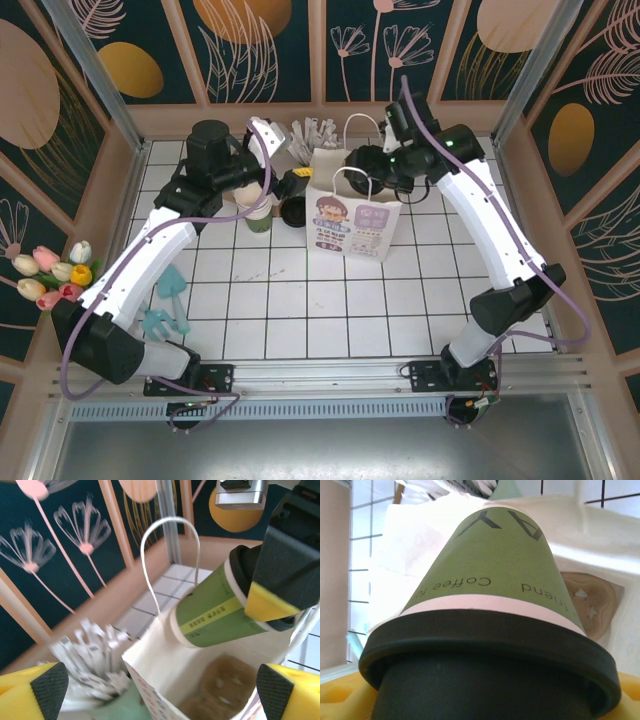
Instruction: Pack the takeout coffee
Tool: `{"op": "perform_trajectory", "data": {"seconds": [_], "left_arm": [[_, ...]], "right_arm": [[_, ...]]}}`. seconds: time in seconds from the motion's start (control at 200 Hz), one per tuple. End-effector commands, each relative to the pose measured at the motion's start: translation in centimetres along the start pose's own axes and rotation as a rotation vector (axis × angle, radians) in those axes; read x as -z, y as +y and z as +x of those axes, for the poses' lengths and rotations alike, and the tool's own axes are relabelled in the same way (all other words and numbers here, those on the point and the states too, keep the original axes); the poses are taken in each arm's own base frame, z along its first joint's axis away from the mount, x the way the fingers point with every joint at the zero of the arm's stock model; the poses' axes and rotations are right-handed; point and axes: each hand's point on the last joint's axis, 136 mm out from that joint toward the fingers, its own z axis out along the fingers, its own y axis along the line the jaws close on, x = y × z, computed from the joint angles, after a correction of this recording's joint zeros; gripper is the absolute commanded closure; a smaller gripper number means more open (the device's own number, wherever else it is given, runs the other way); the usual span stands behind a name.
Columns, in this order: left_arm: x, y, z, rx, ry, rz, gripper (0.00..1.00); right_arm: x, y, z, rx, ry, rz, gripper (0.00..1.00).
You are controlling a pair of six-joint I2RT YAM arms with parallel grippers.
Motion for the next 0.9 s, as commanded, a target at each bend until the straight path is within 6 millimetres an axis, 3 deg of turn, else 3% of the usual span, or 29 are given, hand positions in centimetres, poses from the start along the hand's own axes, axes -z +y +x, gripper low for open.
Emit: {"op": "perform_trajectory", "data": {"seconds": [0.0,0.165,0.32,0.54,0.771,0.896], "left_arm": [[-1.1,2.2,-3.3,-0.22,-0.137,-0.085,0.01],[-3.1,0.1,-2.6,-0.348,-0.157,0.084,0.02],[-4.4,-0.3,-2.2,-0.381,-0.162,0.136,0.02],[-4.1,-3.7,-1.2,-0.441,-0.16,0.29,0.03],[-5.0,-5.1,0.2,-0.452,-0.12,0.362,0.01],[-5.4,-4.5,0.5,-0.473,-0.104,0.33,0.01]], "right_arm": [[2.5,1.9,-1.2,-0.018,-0.063,-0.127,0.42],[2.0,1.6,-1.3,-0.015,-0.041,-0.14,0.42],[2.0,2.5,-1.0,0.015,-0.028,-0.191,0.42],[1.7,2.9,-0.6,0.048,-0.034,-0.228,0.42],[1.9,4.3,-1.4,0.111,-0.064,-0.27,0.42],[2.3,5.3,-1.4,0.156,-0.074,-0.286,0.41]]}}
